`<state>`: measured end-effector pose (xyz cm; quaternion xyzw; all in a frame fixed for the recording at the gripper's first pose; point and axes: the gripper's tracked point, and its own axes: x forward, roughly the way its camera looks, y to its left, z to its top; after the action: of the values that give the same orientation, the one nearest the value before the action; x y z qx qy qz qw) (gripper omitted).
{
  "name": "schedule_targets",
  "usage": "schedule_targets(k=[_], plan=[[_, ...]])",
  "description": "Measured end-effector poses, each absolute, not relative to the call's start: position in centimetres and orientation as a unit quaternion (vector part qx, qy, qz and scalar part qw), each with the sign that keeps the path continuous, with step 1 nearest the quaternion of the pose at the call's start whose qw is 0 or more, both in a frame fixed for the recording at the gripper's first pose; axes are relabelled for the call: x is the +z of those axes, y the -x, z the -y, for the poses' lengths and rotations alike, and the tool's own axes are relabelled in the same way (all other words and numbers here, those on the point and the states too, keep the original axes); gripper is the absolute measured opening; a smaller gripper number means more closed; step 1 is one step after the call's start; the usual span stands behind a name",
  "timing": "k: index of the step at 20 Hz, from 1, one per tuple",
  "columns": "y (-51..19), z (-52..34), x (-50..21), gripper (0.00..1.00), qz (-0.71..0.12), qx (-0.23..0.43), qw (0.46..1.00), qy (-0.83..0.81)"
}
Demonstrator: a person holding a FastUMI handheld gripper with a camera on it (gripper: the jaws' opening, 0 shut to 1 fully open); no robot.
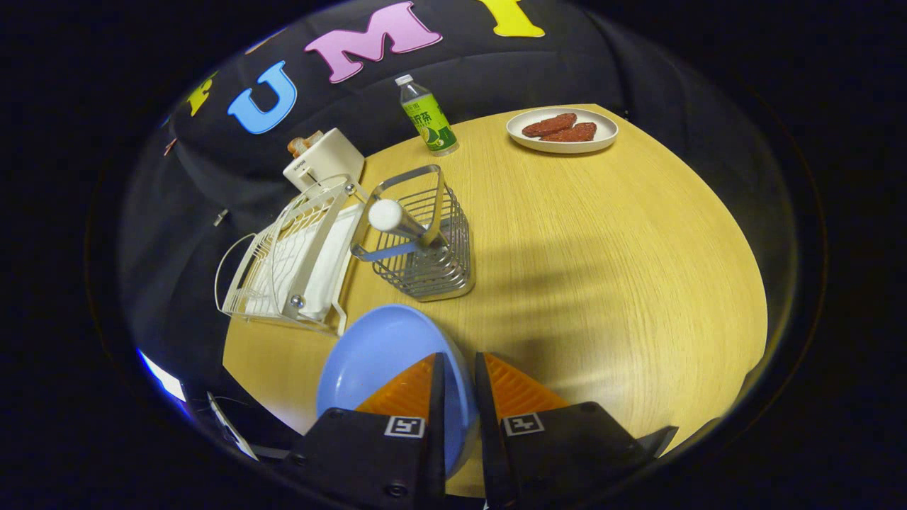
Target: Take the plate from the dish rack, then take the spoon from the basket and place it into the plate.
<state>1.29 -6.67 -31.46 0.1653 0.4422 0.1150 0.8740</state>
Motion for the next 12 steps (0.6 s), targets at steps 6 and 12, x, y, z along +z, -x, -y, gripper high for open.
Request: schedule_targets(k=[6,12], plan=[[-2.4,7.1,-28.6,0.59,-0.354,0.192,0.911,-0.084],[-3.5,6.0,-23.4,0.98,-0.225,0.262,0.938,-0.018]])
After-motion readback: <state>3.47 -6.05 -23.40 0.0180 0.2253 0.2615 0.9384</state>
